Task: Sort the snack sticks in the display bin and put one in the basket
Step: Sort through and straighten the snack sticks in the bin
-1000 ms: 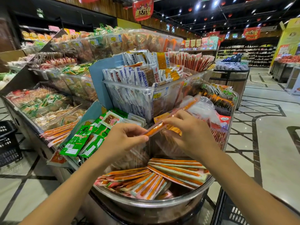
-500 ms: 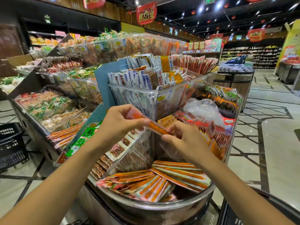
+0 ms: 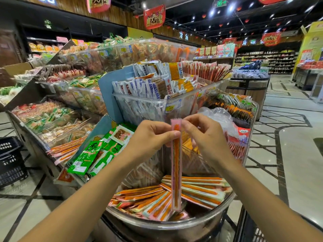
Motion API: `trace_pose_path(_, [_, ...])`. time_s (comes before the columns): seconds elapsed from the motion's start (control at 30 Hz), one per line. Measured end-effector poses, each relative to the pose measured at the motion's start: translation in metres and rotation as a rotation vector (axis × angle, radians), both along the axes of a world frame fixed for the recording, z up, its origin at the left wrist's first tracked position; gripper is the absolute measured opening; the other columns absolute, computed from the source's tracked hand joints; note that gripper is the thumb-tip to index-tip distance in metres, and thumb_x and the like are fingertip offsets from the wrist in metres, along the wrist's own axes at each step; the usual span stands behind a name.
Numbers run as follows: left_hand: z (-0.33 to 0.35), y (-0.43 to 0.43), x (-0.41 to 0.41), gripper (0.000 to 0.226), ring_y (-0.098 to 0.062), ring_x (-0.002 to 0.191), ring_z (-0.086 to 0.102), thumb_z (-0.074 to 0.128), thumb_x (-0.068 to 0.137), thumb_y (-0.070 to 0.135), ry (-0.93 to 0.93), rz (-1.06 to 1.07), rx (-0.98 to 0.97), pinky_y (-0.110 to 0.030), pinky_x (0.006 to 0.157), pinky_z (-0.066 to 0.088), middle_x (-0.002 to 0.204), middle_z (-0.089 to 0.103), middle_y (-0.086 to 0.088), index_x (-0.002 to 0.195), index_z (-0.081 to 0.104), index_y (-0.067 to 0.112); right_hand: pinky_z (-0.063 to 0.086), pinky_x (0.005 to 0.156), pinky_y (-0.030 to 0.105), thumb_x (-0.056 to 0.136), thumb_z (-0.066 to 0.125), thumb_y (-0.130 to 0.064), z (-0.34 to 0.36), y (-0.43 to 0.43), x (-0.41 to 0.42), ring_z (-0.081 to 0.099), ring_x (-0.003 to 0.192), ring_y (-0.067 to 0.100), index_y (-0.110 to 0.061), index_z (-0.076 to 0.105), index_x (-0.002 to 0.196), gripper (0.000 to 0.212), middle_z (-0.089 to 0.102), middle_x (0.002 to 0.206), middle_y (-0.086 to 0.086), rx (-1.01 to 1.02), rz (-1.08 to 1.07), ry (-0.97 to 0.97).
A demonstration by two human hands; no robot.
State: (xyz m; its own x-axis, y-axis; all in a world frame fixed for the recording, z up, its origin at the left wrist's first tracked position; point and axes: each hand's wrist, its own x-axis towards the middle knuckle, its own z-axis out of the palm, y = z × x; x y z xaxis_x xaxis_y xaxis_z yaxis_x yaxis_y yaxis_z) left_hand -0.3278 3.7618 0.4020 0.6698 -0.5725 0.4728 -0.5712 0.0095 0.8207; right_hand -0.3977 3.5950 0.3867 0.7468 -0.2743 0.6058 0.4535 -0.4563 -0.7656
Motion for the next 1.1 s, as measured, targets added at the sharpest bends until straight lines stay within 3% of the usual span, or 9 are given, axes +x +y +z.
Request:
trace_pose_path(0.1, [-0.005,-0.004,-0.005,0.015,0.004,0.053,0.057,0.068,0.093,0.009,-0.013,-0.016,0.080,-0.007,0.052,0.041,0.063,0.071,0.007,0.099,0.079,0.001,0.054,0.066,0.045,0.091,0.074,-0.028,0.001,-0.001,-0.001,0.063,0.071,0.022,-0.023,0.073,0.086,0.007,0.069,0.077,-0.002,-0.055,-0.004,0.010])
trace_pose_path(0.23, [-0.007,-0.006,-0.008,0.010,-0.006,0.066,0.068,0.072,0.091,0.012,-0.105,0.031,0.044,-0.016,0.057,0.050,0.078,0.077,-0.001,0.098,0.077,0.007,0.055,0.069,0.044,0.094,0.069,-0.023,-0.001,-0.003,-0.006,0.063,0.070,0.013,-0.022,0.073,0.085,0.010,0.070,0.076,0.000,-0.083,0.021,0.054])
trace_pose_path(0.37, [-0.010,-0.007,-0.007,0.007,-0.010,0.058,0.066,0.074,0.089,0.007,-0.093,0.053,-0.031,-0.014,0.051,0.046,0.070,0.074,-0.001,0.092,0.074,0.001,0.054,0.065,0.031,0.096,0.067,-0.019,-0.003,0.000,-0.008,0.063,0.068,0.006,-0.020,0.076,0.088,0.013,0.071,0.074,-0.003,-0.065,0.001,0.062])
trace_pose_path(0.53, [-0.013,-0.009,-0.009,0.007,-0.012,0.055,0.065,0.072,0.090,0.004,-0.073,0.054,-0.102,-0.015,0.048,0.046,0.073,0.073,-0.013,0.088,0.070,-0.002,0.044,0.055,0.009,0.098,0.061,-0.010,-0.003,0.006,-0.009,0.061,0.060,-0.006,-0.011,0.077,0.092,0.017,0.065,0.060,-0.014,0.212,0.077,0.132])
trace_pose_path(0.7, [-0.015,-0.011,-0.007,0.008,-0.007,0.054,0.063,0.073,0.088,0.005,-0.022,0.086,-0.174,-0.013,0.050,0.045,0.067,0.072,-0.003,0.092,0.073,-0.002,0.049,0.066,0.019,0.098,0.061,-0.011,-0.004,-0.001,-0.010,0.062,0.072,0.005,-0.019,0.079,0.095,0.021,0.070,0.073,-0.006,0.317,0.176,0.213])
trace_pose_path(0.8, [-0.011,-0.012,-0.005,0.012,-0.008,0.052,0.061,0.077,0.085,0.006,0.022,0.121,-0.238,-0.013,0.049,0.044,0.065,0.072,-0.002,0.089,0.073,-0.003,0.050,0.062,0.014,0.094,0.068,-0.014,-0.005,-0.005,-0.016,0.067,0.075,0.004,-0.022,0.077,0.096,0.011,0.074,0.080,-0.007,0.179,0.175,0.197])
trace_pose_path(0.93, [-0.008,-0.020,-0.007,0.015,-0.011,0.054,0.062,0.080,0.083,0.016,0.030,0.141,-0.244,-0.017,0.048,0.045,0.067,0.072,-0.007,0.080,0.071,0.004,0.056,0.075,0.050,0.085,0.080,-0.018,-0.006,-0.010,-0.012,0.067,0.084,0.037,-0.014,0.075,0.089,0.007,0.072,0.083,0.014,-0.025,0.084,0.139])
trace_pose_path(0.97, [-0.010,-0.023,-0.007,0.016,-0.011,0.056,0.064,0.078,0.085,0.020,0.017,0.152,-0.228,-0.019,0.048,0.046,0.070,0.074,-0.007,0.081,0.071,0.007,0.055,0.074,0.052,0.085,0.080,-0.019,-0.007,-0.011,-0.011,0.066,0.081,0.039,-0.012,0.074,0.087,0.010,0.071,0.081,0.016,-0.027,0.049,0.115])
trace_pose_path(1.1, [-0.037,-0.024,0.001,0.021,-0.008,0.071,0.068,0.080,0.082,0.038,-0.173,0.222,0.043,-0.026,0.063,0.056,0.082,0.074,0.006,0.094,0.072,0.022,0.052,0.057,0.033,0.088,0.076,-0.015,-0.005,-0.023,-0.011,0.068,0.063,0.018,-0.010,0.066,0.084,0.013,0.071,0.071,0.009,0.086,-0.116,0.035])
